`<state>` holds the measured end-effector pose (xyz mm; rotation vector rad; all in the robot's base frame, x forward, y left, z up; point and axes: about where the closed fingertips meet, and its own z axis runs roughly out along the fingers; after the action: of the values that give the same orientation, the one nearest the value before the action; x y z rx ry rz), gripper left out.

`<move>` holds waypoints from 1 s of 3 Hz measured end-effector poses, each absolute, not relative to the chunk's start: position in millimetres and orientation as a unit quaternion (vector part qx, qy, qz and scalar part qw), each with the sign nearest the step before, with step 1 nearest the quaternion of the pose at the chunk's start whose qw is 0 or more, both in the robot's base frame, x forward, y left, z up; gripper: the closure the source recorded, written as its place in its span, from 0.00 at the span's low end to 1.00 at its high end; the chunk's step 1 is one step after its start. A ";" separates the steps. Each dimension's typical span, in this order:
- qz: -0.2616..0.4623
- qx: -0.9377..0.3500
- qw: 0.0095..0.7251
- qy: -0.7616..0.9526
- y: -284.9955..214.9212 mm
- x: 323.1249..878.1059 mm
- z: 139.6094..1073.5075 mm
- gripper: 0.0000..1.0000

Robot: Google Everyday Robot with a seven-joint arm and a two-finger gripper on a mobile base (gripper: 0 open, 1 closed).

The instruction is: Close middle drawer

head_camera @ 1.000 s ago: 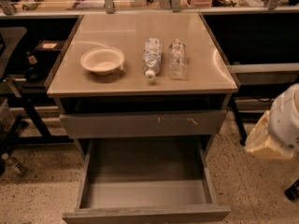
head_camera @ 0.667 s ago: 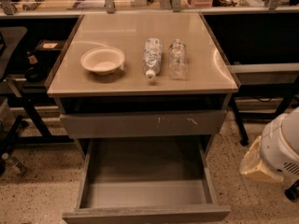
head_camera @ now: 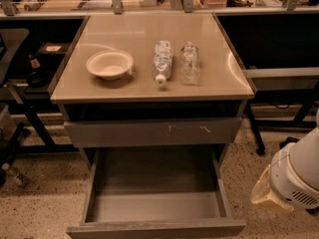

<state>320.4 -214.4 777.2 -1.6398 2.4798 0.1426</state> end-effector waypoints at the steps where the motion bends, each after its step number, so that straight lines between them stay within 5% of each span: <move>1: 0.066 -0.530 0.077 0.842 -208.7 305.9 741.5 1.00; 3: 0.113 -0.474 0.061 0.871 -190.7 279.4 625.3 1.00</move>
Offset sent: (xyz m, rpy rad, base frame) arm -0.0572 0.0303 -0.1882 0.1125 0.1539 -0.2089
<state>279.4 -190.7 625.3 -1.4349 2.6356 0.3428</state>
